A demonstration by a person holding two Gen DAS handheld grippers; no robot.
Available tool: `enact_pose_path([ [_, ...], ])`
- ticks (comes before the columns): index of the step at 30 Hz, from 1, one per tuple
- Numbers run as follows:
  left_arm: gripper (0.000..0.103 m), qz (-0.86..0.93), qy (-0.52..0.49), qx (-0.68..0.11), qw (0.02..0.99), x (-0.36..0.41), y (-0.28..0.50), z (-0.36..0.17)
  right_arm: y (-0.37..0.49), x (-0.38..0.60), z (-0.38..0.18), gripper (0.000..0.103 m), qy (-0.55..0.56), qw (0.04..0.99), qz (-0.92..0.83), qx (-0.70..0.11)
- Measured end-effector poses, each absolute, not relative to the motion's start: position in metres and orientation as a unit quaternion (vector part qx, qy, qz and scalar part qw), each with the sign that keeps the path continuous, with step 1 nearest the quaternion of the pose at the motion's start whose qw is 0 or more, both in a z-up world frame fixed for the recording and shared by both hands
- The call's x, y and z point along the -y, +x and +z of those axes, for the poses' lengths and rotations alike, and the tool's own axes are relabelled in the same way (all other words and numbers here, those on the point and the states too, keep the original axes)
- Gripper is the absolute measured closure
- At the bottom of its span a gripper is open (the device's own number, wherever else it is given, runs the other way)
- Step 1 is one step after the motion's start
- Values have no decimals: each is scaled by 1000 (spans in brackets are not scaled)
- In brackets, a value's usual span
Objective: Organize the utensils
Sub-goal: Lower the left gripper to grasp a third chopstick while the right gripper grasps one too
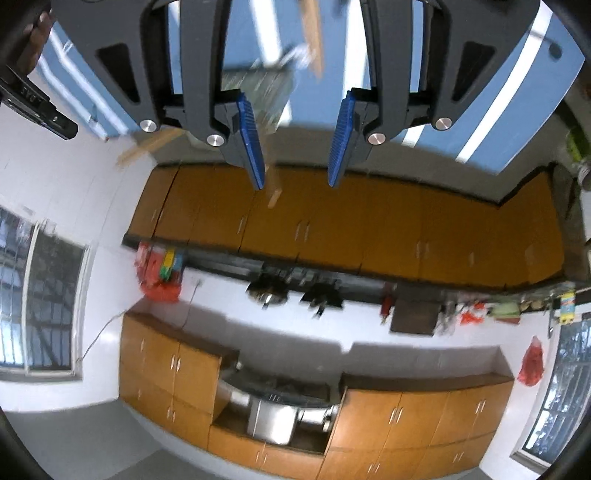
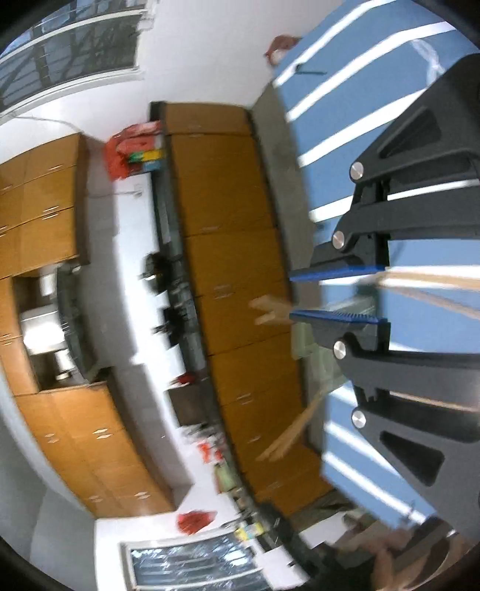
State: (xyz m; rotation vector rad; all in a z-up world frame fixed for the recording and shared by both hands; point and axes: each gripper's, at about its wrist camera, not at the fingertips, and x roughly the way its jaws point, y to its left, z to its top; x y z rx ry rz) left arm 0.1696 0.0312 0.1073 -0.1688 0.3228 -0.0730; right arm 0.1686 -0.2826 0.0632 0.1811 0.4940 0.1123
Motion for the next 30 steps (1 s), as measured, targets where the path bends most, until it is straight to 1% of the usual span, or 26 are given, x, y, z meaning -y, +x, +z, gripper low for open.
enact_pose_path([
  [2,66,-25,-71,-193,978,-36,164,82,171,283,29,86,90,951,50,-291],
  [5,66,-17,-71,-262,962,-44,161,31,176,276,-32,86,80,925,53,-367],
  [8,66,-18,-94,-310,946,-51,157,-3,180,265,-69,87,79,906,63,-411],
  [11,66,-17,-103,-336,936,-52,155,-24,181,252,-88,87,80,896,68,-432],
  [18,66,-24,-104,-363,925,-49,150,-50,186,252,-101,92,54,891,42,-449],
  [19,66,-26,-104,-366,924,-48,151,-52,185,253,-102,93,51,892,39,-448],
  [23,66,-39,-97,-379,920,-43,150,-62,183,249,-104,93,29,894,46,-445],
  [25,66,-48,-96,-386,916,-40,150,-66,184,247,-105,95,11,897,28,-441],
  [30,74,-66,-85,-401,910,-26,152,-74,189,261,-105,95,47,896,9,-442],
])
